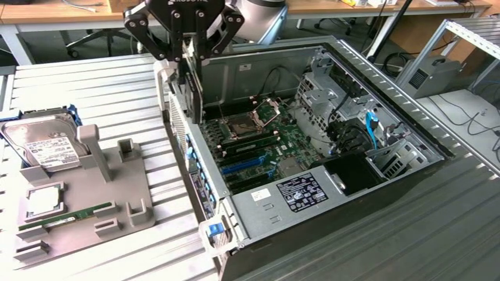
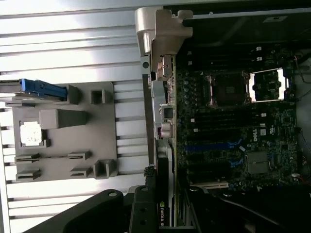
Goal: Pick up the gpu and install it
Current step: 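Pick up the gpu and move the gpu toward the slot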
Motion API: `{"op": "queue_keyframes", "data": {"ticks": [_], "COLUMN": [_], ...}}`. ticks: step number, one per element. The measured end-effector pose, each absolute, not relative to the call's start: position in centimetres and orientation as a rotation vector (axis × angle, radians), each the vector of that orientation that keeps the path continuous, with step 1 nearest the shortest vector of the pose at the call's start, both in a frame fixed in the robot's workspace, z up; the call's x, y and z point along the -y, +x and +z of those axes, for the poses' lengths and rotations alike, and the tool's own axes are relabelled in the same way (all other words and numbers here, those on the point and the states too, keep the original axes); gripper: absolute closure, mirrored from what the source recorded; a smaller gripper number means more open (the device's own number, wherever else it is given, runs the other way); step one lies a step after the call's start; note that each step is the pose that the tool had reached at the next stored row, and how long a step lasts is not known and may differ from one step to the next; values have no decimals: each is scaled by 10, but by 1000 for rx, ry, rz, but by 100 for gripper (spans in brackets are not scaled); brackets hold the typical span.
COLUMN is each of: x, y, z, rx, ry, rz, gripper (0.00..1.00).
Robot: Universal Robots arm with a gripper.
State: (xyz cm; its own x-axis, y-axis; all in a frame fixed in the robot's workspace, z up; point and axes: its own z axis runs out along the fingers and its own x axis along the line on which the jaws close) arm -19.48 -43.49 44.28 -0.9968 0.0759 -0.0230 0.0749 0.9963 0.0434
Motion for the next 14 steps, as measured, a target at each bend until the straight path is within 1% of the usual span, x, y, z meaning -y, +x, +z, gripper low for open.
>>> {"op": "queue_keyframes", "data": {"ticks": [14], "x": [432], "y": [-157], "z": [443], "rx": [-3114], "ry": [117], "rz": [66], "gripper": [73]}}
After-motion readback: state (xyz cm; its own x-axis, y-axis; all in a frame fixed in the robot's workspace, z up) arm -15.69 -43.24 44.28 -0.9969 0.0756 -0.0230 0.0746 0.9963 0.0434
